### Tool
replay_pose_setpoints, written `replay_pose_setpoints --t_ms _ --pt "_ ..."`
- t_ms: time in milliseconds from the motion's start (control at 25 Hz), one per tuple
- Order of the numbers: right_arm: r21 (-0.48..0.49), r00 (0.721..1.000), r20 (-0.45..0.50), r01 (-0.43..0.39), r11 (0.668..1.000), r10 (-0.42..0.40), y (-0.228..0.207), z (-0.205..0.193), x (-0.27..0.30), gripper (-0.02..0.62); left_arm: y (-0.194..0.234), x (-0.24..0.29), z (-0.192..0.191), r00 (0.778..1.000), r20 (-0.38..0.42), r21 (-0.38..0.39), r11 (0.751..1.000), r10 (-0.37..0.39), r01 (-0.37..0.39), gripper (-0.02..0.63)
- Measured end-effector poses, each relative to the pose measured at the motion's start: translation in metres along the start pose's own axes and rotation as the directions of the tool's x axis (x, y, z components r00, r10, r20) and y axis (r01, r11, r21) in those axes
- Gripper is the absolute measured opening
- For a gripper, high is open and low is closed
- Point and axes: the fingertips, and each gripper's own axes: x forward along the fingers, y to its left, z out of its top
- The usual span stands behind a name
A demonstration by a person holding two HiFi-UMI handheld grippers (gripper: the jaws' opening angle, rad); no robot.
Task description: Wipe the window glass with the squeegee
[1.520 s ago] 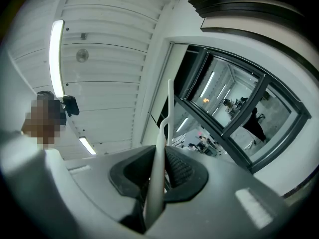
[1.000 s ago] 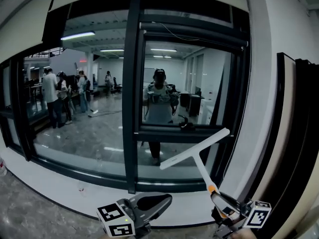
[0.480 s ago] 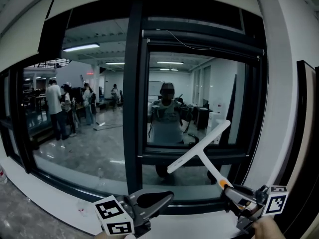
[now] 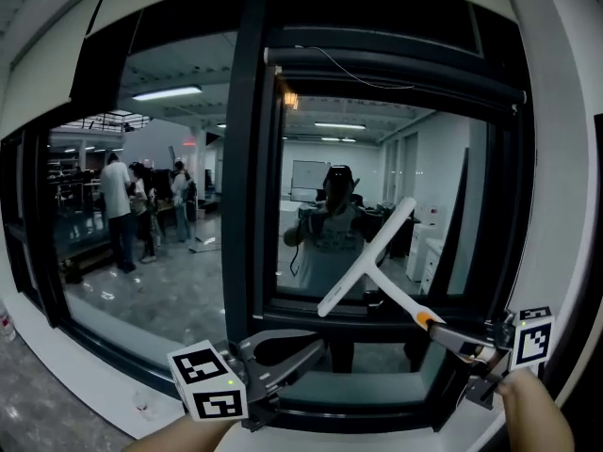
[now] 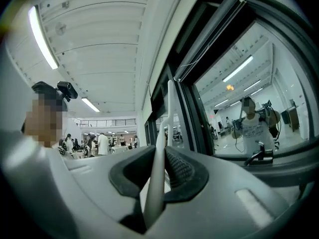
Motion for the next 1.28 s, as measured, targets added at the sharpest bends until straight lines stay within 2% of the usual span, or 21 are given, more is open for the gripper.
replay_pose_setpoints --t_ms 280,600,840,1040,1280 --pt "-0.08 0.986 -0.138 -0.103 0.991 0.092 -0.104 0.075 0.046 0.061 0.087 0.07 0.017 0.996 0.034 0.076 0.994 0.082 -0.085 0.0" --pt "-0.149 0.963 -0.223 -0.188 0.971 0.152 -0.166 0.137 0.099 0.061 0.146 0.125 0.034 0.986 0.057 0.166 0.973 0.154 -0.161 0.0" --pt "-0.18 0.952 -0.265 -0.205 0.962 0.153 -0.188 0.174 0.152 0.061 0.186 0.13 0.061 0.984 0.046 0.21 0.961 0.173 -0.178 0.0" --pt "-0.181 0.948 -0.298 -0.174 0.968 0.115 -0.2 0.208 0.192 0.061 0.212 0.128 0.082 0.987 0.027 0.248 0.955 0.161 -0.163 0.0" --pt "-0.237 0.949 -0.304 -0.154 0.959 0.077 -0.197 0.235 0.209 0.061 0.218 0.132 0.083 0.988 0.035 0.277 0.948 0.151 -0.155 0.0"
